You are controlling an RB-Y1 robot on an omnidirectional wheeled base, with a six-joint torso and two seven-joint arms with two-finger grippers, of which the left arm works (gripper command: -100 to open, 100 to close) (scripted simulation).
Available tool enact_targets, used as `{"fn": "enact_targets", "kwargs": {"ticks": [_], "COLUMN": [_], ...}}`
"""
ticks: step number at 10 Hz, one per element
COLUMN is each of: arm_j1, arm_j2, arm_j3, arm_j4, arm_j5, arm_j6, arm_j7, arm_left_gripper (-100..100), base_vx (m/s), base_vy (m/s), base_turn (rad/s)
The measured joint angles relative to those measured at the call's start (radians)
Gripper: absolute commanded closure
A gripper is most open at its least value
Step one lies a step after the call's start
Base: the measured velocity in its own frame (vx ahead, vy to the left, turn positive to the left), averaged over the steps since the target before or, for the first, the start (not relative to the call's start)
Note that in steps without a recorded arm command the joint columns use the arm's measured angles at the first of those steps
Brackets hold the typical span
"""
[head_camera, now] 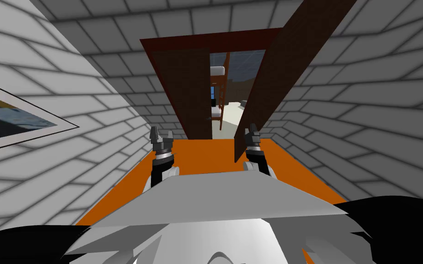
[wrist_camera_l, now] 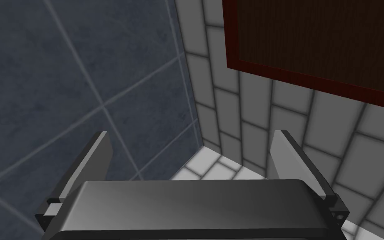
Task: Pull the door open
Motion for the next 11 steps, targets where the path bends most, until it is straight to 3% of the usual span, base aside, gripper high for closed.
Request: {"fn": "enact_targets", "kwargs": {"ticks": [7, 11], "arm_j1": [-0.043, -0.066], "arm_j2": [0.045, 0.059], "arm_j3": [0.009, 0.009], "arm_j4": [0.150, 0.236], "arm_j5": [0.008, 0.009], "arm_j6": [-0.024, -0.036], "arm_j7": [0.001, -0.003], "arm_left_gripper": [-100, -100], "base_vx": [0.185, 0.125], "base_vy": [-0.022, -0.035], "base_turn": [-0.048, -0.043]}}
